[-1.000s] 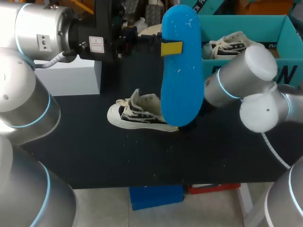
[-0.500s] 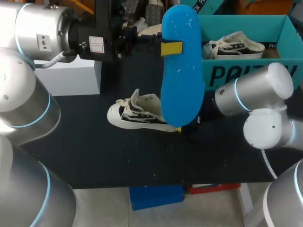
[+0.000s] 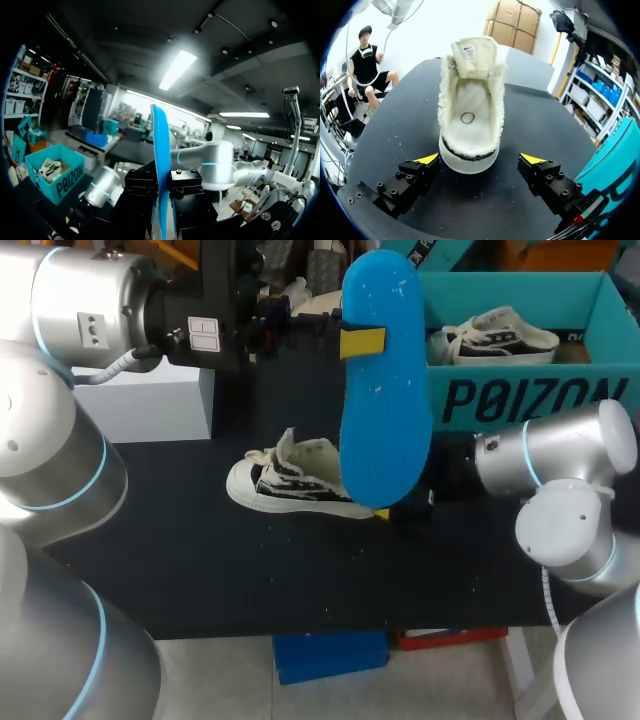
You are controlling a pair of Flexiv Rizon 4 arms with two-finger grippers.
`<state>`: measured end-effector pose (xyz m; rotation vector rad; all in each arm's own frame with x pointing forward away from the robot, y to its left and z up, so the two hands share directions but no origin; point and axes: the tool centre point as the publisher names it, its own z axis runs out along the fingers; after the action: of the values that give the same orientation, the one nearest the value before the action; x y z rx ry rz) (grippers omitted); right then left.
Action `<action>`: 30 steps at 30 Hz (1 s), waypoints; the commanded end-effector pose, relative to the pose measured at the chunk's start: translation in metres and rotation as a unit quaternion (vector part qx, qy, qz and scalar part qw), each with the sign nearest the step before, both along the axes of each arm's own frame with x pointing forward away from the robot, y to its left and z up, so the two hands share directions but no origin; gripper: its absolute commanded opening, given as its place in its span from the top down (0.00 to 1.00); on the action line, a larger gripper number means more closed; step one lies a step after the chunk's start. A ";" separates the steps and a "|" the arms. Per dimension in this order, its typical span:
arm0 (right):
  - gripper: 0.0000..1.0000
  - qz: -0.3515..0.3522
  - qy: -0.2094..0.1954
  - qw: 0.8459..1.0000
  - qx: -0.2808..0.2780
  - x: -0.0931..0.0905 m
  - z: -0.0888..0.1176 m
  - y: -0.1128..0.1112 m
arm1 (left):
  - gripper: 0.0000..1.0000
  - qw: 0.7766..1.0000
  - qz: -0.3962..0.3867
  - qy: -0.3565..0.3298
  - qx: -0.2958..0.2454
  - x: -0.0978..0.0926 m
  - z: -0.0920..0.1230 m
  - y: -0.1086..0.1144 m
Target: Take the shoe out of the shoebox, open the shoe tongue, remove and reinsert the insole, then place the shoe into the shoebox
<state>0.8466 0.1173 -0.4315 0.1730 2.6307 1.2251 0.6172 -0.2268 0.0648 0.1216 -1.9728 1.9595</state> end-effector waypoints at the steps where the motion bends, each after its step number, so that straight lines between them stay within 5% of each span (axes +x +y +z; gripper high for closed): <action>1: 0.00 0.006 -0.002 1.000 0.019 0.002 -0.002 0.000 | 1.00 1.000 0.002 0.000 0.001 -0.001 -0.001 -0.001; 12: 0.00 0.016 0.019 0.999 -0.027 -0.005 0.009 -0.003 | 1.00 1.000 0.002 0.000 0.001 -0.001 -0.001 -0.001; 17: 0.00 0.014 0.069 0.992 -0.100 -0.005 0.025 -0.005 | 1.00 1.000 0.002 0.000 0.001 -0.001 -0.001 -0.001; 21: 0.00 0.003 0.122 0.972 -0.202 -0.001 0.037 -0.001 | 1.00 1.000 0.002 0.000 0.001 -0.001 -0.001 -0.001; 30: 0.00 -0.027 0.173 0.914 -0.366 0.017 0.056 0.032 | 1.00 1.000 0.002 0.000 0.001 -0.001 -0.001 -0.001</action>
<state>0.8521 0.1328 -0.3766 0.2767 2.9107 0.9972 0.6171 -0.2268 0.0648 0.1217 -1.9728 1.9595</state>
